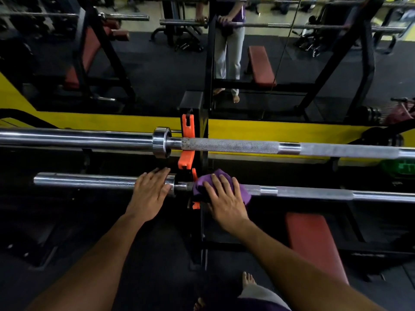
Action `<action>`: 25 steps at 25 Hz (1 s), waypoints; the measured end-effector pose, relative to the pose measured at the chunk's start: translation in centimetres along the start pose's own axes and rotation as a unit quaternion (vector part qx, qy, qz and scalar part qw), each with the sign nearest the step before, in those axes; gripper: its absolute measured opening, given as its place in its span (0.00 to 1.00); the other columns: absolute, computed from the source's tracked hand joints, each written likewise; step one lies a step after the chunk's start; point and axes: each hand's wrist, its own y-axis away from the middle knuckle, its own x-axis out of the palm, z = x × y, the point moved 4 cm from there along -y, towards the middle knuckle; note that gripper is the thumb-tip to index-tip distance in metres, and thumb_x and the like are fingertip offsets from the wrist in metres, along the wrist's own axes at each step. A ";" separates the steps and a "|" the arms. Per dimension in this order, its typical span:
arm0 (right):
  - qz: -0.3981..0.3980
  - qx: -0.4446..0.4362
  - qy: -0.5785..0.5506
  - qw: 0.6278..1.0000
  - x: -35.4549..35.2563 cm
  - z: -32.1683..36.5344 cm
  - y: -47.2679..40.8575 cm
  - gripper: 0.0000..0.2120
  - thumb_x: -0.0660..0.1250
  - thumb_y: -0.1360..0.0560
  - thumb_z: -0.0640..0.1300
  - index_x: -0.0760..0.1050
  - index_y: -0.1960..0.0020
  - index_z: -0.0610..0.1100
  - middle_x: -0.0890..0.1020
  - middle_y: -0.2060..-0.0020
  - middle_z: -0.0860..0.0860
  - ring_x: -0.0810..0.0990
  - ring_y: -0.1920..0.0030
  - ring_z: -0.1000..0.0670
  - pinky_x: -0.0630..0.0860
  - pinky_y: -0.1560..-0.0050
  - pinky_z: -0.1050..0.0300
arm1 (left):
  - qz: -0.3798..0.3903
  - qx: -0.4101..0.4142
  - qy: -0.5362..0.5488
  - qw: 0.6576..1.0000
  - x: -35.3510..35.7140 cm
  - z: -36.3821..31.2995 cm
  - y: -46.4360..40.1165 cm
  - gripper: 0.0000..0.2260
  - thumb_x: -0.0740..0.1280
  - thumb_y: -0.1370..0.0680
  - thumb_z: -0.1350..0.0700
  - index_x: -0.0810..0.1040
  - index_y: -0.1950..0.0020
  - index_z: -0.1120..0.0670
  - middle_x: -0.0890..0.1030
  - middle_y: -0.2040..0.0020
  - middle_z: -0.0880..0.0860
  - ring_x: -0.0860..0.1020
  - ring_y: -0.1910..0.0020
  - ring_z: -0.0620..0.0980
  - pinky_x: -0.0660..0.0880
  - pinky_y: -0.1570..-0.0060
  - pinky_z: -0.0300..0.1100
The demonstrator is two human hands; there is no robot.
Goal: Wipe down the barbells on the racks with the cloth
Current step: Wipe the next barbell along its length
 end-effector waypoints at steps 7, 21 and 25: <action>-0.090 0.089 -0.023 0.992 -0.6 -11.9 6.7 0.24 0.59 0.24 0.52 0.69 0.31 0.43 0.74 0.31 0.44 0.70 0.27 0.42 0.61 0.26 0.38 | 0.010 -0.005 -0.003 1.000 0.4 0.5 -0.2 0.32 0.37 0.16 0.38 0.61 0.19 0.51 0.69 0.23 0.52 0.62 0.22 0.51 0.49 0.23 0.52; 0.013 0.015 -0.031 0.999 -1.3 0.8 -1.8 0.29 0.53 0.19 0.63 0.65 0.25 0.46 0.76 0.34 0.45 0.72 0.32 0.41 0.63 0.28 0.39 | 0.025 -0.006 -0.013 1.000 0.2 0.5 -0.4 0.32 0.34 0.17 0.37 0.57 0.18 0.49 0.64 0.20 0.48 0.56 0.20 0.47 0.44 0.22 0.49; -0.051 -0.005 -0.020 0.998 -0.7 -3.4 1.5 0.27 0.59 0.20 0.54 0.66 0.24 0.44 0.72 0.28 0.45 0.67 0.26 0.43 0.57 0.23 0.39 | 0.031 -0.003 -0.015 0.999 0.2 0.3 0.0 0.32 0.35 0.16 0.37 0.56 0.17 0.49 0.63 0.20 0.49 0.55 0.19 0.47 0.45 0.20 0.51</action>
